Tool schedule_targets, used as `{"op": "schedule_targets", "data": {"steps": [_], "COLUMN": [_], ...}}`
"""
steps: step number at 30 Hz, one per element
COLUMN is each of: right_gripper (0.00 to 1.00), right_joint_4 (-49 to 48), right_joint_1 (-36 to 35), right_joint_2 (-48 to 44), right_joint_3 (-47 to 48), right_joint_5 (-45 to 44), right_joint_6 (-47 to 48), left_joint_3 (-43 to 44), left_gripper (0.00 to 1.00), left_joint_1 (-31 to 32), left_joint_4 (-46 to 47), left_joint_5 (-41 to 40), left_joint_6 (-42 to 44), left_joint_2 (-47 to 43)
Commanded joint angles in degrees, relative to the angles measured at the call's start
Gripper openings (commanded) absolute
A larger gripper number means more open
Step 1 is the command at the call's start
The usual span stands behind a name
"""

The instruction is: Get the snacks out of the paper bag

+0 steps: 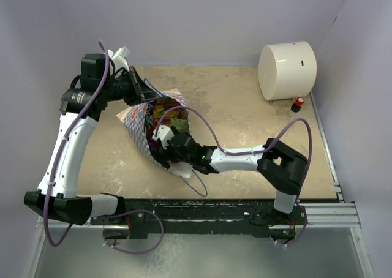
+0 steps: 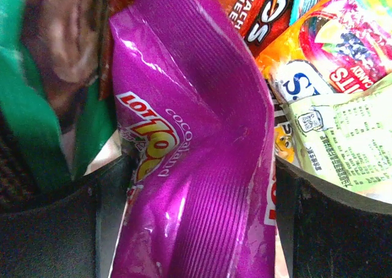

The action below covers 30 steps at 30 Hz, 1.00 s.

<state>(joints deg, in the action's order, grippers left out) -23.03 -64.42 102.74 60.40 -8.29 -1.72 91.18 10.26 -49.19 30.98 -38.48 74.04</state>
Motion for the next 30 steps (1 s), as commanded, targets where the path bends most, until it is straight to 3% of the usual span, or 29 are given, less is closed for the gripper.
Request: {"op": "schedule_targets", "data": {"steps": [1, 5, 9, 20, 30], "right_gripper": [0.89, 0.82, 0.63, 0.23, 0.17], "right_joint_4": [-4.9, -6.8, -7.7, -7.8, -3.3], "right_joint_1": [0.1, 0.2, 0.2, 0.2, 0.2], "right_joint_2": [2.1, 3.1, 2.2, -3.8, -12.9], "right_joint_3": [0.1, -0.4, -0.9, -1.8, 0.7], "right_joint_5": [-1.9, -2.3, -1.3, 0.6, 0.2], "right_joint_6": [1.9, 1.9, 1.3, 1.0, 0.5], "left_joint_3": [1.9, 2.0, 2.1, 1.6, -1.2], "left_gripper": [0.00, 0.00, 0.00, 0.00, 0.00], "left_joint_1": [-0.2, -0.2, -0.2, -0.4, -0.7], "left_joint_4": [-0.8, -1.1, -1.6, -1.5, 1.3], "left_joint_5": [-0.2, 0.2, 0.3, -0.4, -0.4], "left_joint_6": [1.5, 1.5, 1.9, 2.0, 0.9], "left_joint_2": [0.8, 1.1, 1.0, 0.5, -1.2]}}
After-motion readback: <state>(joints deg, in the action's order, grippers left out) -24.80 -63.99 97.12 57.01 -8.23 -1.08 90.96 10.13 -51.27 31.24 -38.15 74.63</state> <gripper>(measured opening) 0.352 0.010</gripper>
